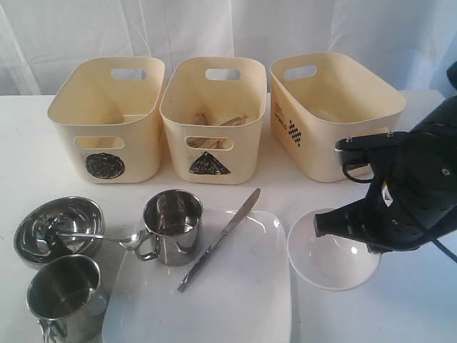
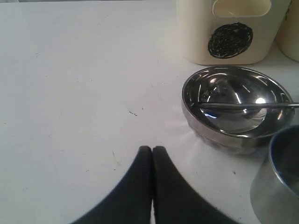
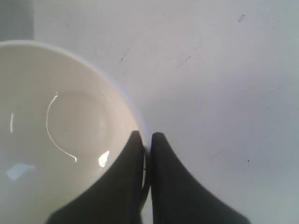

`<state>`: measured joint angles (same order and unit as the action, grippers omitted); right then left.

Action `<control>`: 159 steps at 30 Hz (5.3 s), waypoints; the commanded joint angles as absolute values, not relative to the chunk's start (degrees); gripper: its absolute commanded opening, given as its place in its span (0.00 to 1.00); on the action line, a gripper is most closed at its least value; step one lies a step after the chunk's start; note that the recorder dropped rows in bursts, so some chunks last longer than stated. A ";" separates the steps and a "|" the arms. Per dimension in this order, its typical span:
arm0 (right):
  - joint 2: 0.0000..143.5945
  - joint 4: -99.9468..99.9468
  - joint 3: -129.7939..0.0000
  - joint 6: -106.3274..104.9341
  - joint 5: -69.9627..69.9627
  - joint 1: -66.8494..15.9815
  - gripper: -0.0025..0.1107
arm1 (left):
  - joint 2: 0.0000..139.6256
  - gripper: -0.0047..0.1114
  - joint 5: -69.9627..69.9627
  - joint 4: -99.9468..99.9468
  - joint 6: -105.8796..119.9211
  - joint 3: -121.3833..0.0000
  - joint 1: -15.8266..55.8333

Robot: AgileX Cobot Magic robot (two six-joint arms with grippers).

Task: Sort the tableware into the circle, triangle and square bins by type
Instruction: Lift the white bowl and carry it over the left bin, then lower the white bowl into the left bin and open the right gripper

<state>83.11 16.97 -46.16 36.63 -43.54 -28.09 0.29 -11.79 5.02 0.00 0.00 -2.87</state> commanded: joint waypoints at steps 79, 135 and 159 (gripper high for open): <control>127.09 -77.71 -110.63 -72.20 -30.72 -28.20 0.02 | 0.00 0.04 -11.60 5.49 0.00 0.00 -2.67; 127.89 -80.67 -110.63 -76.61 -29.35 -27.84 0.02 | 0.00 0.04 -11.60 5.49 0.00 0.00 -2.67; 128.38 -80.83 -110.63 -76.74 -25.04 -27.96 0.14 | 0.00 0.04 -11.60 5.49 0.00 0.00 -2.67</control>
<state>128.36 -80.07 -110.16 -76.14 -25.79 -28.09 0.29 -11.79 5.02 0.00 0.00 -2.87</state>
